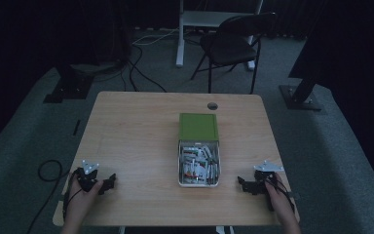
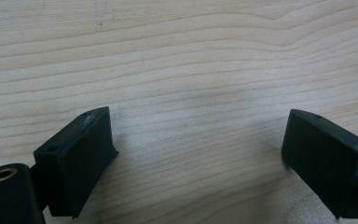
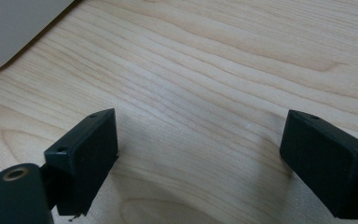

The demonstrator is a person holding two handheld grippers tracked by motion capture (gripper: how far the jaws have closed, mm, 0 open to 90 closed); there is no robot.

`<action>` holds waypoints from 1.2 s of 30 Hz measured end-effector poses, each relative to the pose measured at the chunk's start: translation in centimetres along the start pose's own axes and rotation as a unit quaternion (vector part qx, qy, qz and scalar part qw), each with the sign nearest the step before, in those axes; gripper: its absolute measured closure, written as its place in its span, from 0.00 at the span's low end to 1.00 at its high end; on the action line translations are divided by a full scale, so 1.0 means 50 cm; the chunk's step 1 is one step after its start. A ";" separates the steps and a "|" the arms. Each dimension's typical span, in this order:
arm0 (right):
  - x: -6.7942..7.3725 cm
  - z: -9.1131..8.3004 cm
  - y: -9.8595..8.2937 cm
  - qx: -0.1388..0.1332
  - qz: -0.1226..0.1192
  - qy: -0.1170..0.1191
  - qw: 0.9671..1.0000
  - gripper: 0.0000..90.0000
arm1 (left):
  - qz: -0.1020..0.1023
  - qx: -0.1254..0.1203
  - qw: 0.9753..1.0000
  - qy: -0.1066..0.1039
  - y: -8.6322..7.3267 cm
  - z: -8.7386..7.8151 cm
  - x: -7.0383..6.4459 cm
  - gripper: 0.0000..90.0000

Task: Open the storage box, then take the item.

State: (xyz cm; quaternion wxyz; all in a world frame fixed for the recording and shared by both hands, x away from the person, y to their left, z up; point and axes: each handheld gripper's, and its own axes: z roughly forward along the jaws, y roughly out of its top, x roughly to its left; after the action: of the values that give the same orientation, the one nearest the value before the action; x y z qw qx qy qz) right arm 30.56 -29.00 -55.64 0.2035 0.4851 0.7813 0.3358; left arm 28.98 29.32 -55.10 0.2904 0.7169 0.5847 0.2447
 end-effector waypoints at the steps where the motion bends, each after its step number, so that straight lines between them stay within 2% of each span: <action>1: 0.001 0.000 0.000 0.000 0.001 -0.001 1.000 0.12 | -0.001 0.000 1.000 0.001 0.000 0.000 0.000 0.11; 18: 0.006 0.000 0.000 -0.002 0.009 -0.010 1.000 0.12 | -0.004 0.000 1.000 0.003 0.001 0.001 -0.002 0.11; 23: 0.008 0.000 0.006 0.003 0.026 -0.026 0.999 0.12 | -0.003 -0.001 1.000 0.003 0.001 0.001 -0.002 0.11; 31: 0.007 -0.020 0.026 -0.004 0.050 -0.027 0.998 0.13 | -0.004 -0.001 1.000 0.004 0.001 0.001 -0.002 0.11; 32: 0.008 -0.024 0.031 -0.005 0.051 -0.025 0.998 0.15 | -0.004 -0.001 1.000 0.004 0.001 0.001 -0.002 0.11; 36: 0.016 -0.038 0.051 -0.011 0.049 -0.030 0.998 0.16 | -0.004 -0.001 1.000 0.004 0.001 0.001 -0.002 0.11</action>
State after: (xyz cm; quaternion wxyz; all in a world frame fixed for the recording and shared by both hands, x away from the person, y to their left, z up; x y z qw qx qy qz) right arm 30.58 -28.14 -52.47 0.2153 0.5302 0.7467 0.3391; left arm 29.01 29.21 -55.12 0.2897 0.7132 0.5886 0.2470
